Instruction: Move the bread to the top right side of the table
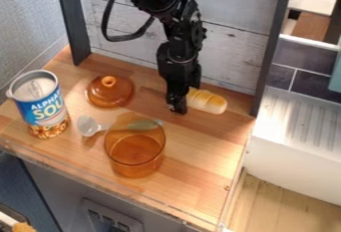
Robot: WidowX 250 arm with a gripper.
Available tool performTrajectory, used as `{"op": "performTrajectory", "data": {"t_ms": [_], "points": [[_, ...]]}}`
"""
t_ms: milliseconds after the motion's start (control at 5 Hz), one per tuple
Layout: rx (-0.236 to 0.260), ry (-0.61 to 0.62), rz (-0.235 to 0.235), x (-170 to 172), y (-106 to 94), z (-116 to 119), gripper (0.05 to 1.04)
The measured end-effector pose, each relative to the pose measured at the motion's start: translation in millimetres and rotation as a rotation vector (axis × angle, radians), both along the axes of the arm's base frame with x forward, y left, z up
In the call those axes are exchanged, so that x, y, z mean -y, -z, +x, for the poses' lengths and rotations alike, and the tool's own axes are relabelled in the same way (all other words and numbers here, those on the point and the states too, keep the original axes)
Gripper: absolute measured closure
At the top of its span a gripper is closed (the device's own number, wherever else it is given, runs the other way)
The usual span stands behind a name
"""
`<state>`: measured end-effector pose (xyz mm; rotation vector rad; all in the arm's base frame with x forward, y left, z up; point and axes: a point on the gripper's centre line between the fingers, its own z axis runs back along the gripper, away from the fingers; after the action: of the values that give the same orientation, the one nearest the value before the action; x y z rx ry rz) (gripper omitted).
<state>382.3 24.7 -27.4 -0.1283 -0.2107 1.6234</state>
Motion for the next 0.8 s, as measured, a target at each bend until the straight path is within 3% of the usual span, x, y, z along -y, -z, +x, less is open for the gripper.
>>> {"op": "performTrajectory", "data": {"t_ms": [200, 600, 800], "points": [[0.034, -0.011, 0.001, 0, -27.4, 0, 0.084], [0.092, 0.012, -0.009, -2, -62.8, -13, 0.084], [0.080, 0.039, -0.015, -1, -69.3, -20, 0.084]]}}
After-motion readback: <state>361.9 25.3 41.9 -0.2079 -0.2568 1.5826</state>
